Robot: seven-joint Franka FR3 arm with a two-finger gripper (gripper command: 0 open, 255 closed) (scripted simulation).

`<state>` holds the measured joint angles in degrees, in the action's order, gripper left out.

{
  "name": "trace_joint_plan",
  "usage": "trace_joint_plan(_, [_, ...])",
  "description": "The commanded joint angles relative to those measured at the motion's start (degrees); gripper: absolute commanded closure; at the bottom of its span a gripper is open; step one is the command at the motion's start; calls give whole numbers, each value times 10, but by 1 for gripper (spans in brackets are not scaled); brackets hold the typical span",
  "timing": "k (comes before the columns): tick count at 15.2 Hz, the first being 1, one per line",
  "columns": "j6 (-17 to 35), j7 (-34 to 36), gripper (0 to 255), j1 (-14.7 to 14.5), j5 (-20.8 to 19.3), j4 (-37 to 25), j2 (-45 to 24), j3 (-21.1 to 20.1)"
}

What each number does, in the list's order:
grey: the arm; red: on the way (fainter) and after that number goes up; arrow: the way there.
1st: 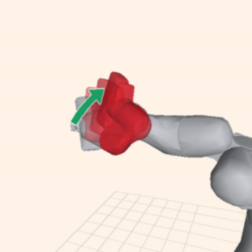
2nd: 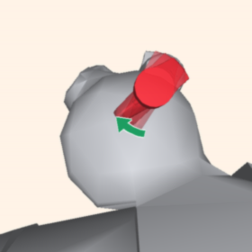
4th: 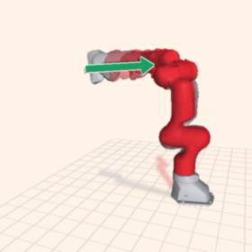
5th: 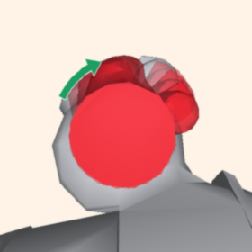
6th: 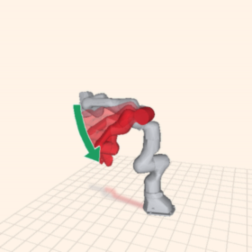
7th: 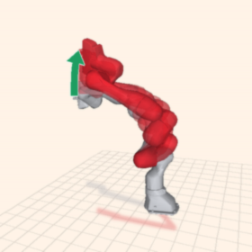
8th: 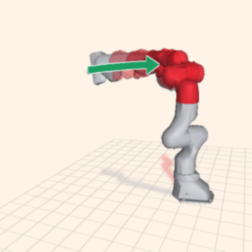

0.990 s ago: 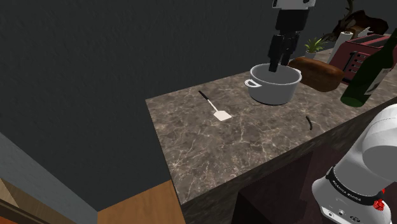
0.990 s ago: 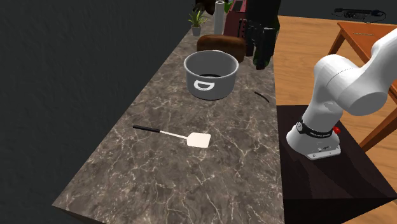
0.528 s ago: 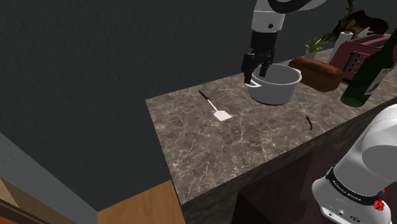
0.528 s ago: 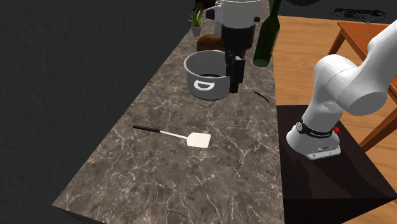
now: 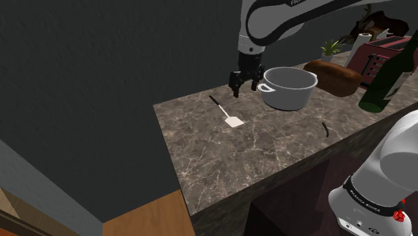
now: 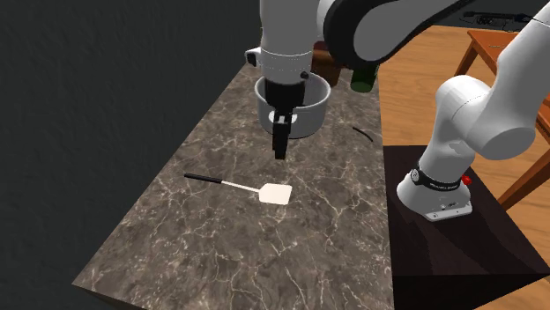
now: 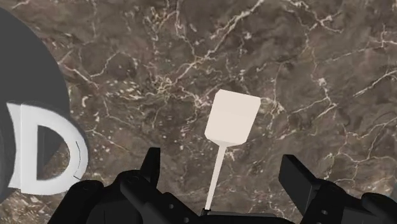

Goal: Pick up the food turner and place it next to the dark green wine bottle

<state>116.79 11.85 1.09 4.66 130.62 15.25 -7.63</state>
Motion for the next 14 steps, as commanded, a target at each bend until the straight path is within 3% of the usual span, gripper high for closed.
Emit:
trace_joint_plan(1, [32,27,0,3,-11,-23,-49,-9])
trace_joint_plan(10, [118,147,0,2,-84,-140,-238,-18])
trace_joint_plan(14, [145,150,0,1,-89,-130,-256,-16])
